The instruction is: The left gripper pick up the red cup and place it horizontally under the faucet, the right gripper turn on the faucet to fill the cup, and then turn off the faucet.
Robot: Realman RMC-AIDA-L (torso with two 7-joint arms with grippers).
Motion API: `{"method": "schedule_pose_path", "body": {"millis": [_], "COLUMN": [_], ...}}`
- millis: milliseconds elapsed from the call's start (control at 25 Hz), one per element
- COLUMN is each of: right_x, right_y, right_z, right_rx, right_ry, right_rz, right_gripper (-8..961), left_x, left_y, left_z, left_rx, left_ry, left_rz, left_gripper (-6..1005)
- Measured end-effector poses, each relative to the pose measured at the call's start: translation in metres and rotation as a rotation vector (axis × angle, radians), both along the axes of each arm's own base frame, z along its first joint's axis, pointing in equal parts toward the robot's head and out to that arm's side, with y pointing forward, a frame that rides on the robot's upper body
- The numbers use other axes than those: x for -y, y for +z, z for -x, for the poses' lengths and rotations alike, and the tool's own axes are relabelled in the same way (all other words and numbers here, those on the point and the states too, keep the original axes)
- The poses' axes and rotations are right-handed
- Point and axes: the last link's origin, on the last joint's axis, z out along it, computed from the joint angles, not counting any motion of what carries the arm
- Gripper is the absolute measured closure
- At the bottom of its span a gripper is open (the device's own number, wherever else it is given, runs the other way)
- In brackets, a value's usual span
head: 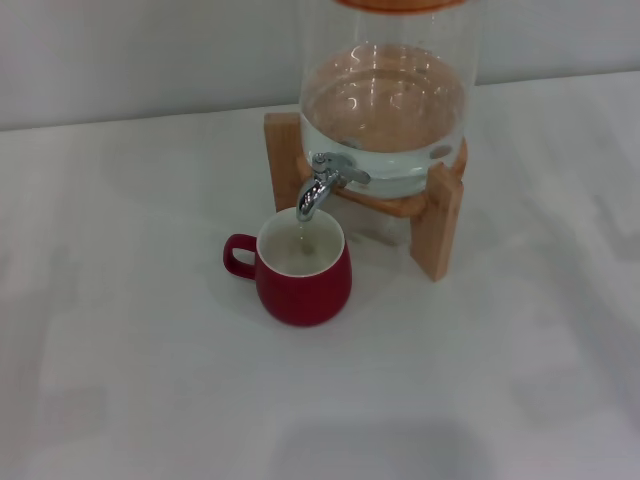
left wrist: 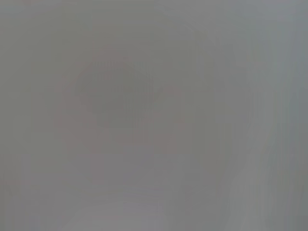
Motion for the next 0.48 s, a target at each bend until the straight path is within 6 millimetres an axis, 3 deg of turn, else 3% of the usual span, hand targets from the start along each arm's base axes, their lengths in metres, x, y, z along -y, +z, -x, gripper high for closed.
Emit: {"method": "schedule_pose_path", "body": {"millis": [480], "right_x": [0.021], "right_y": [-0.031], "right_z": [0.022], "right_rx": [0.048], "right_ry": [0.176], "right_rz": [0.19], "right_gripper": [272], "left_x": [-0.016], "left_y": [0.001], "left_z": [-0.004], "left_rx": [-0.014], "left_ry": [0.008], "left_rz": [0.016], "left_gripper": [319]}}
